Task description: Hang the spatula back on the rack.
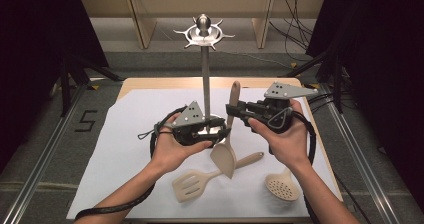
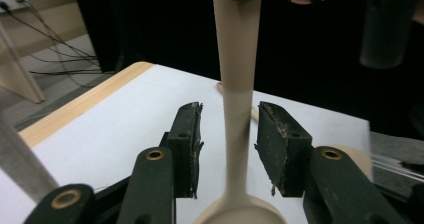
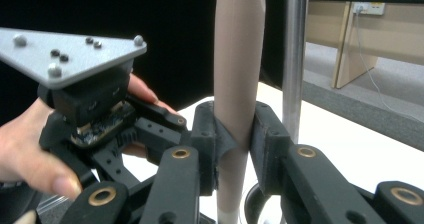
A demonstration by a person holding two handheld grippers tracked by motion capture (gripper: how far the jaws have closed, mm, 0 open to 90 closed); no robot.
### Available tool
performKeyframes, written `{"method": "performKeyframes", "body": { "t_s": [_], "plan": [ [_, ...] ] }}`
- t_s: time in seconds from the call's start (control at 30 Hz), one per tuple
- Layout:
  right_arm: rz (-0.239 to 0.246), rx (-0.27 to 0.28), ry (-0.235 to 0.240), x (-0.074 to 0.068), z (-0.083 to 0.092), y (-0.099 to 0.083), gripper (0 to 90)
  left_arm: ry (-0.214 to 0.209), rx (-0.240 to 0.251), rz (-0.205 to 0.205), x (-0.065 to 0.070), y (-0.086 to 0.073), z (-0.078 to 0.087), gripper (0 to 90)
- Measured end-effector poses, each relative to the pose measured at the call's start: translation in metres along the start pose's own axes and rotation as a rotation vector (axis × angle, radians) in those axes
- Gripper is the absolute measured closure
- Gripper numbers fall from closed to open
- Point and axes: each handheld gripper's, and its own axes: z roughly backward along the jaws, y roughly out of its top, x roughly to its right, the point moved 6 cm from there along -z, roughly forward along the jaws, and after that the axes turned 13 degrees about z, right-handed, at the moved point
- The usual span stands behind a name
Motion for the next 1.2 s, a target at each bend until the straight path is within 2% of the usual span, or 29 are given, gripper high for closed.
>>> {"method": "performKeyframes", "body": {
  "t_s": [0.03,0.13,0.2,0.27,0.33,0.53,0.6,0.7,0.73,0.77,0.83,0.87,0.9,0.97,1.03,1.07,1.1,1.17,1.2],
  "plan": [
    [0.011,0.011,0.013,0.0,0.0,0.0,75.5,-0.025,-0.002,0.013,0.0,0.001,0.0,61.0],
    [0.016,0.019,0.011,0.001,0.002,-0.001,75.5,-0.043,-0.006,0.019,0.0,0.001,-0.001,62.1],
    [-0.003,0.015,0.031,0.0,0.004,-0.001,75.5,-0.062,-0.007,0.03,0.001,0.002,-0.001,62.9],
    [-0.002,0.014,0.033,-0.002,0.005,-0.001,75.5,-0.089,-0.013,0.04,0.001,0.003,-0.003,64.8],
    [0.018,0.017,0.031,-0.001,0.004,-0.001,75.5,-0.108,-0.014,0.052,0.002,0.003,-0.005,66.1],
    [0.036,0.025,0.056,-0.003,0.004,0.001,75.5,-0.138,-0.018,0.065,0.002,0.002,-0.006,74.5],
    [0.023,0.019,0.069,-0.006,0.004,0.001,75.3,-0.124,-0.026,0.052,0.003,0.002,-0.005,76.8],
    [0.049,0.019,0.065,-0.005,0.003,0.001,74.1,-0.081,-0.039,0.042,0.004,0.002,-0.004,77.2],
    [0.053,0.021,0.056,-0.005,0.003,0.001,71.0,-0.081,-0.039,0.042,0.004,0.002,-0.004,77.3],
    [0.066,0.032,0.046,-0.005,0.003,0.003,66.9,-0.048,-0.042,0.045,0.001,0.001,-0.003,77.3],
    [0.063,0.041,0.042,-0.007,0.005,0.004,61.7,-0.011,-0.043,0.046,-0.003,0.001,-0.002,77.4],
    [0.069,0.053,0.034,-0.007,0.006,0.005,60.3,-0.011,-0.043,0.046,-0.003,0.001,-0.002,77.4],
    [0.069,0.053,0.034,-0.007,0.006,0.005,60.3,0.012,-0.043,0.044,-0.005,0.002,-0.001,77.4],
    [0.078,0.07,0.012,-0.005,0.012,0.006,57.9,0.044,-0.041,0.053,-0.008,0.003,0.002,77.5],
    [0.064,0.084,0.001,-0.004,0.017,0.006,57.0,0.065,-0.029,0.087,-0.01,0.003,0.003,77.5],
    [0.061,0.097,-0.02,-0.001,0.022,0.004,56.9,0.092,-0.019,0.096,-0.012,0.005,0.005,77.5],
    [0.061,0.097,-0.02,-0.001,0.022,0.004,56.9,0.092,-0.019,0.096,-0.012,0.005,0.005,77.5],
    [0.07,0.096,-0.053,0.005,0.027,0.0,56.9,0.121,-0.015,0.07,-0.015,0.008,0.009,77.5],
    [0.047,0.076,-0.077,0.009,0.032,-0.007,57.0,0.142,-0.005,0.082,-0.016,0.009,0.012,77.5]
  ]
}}
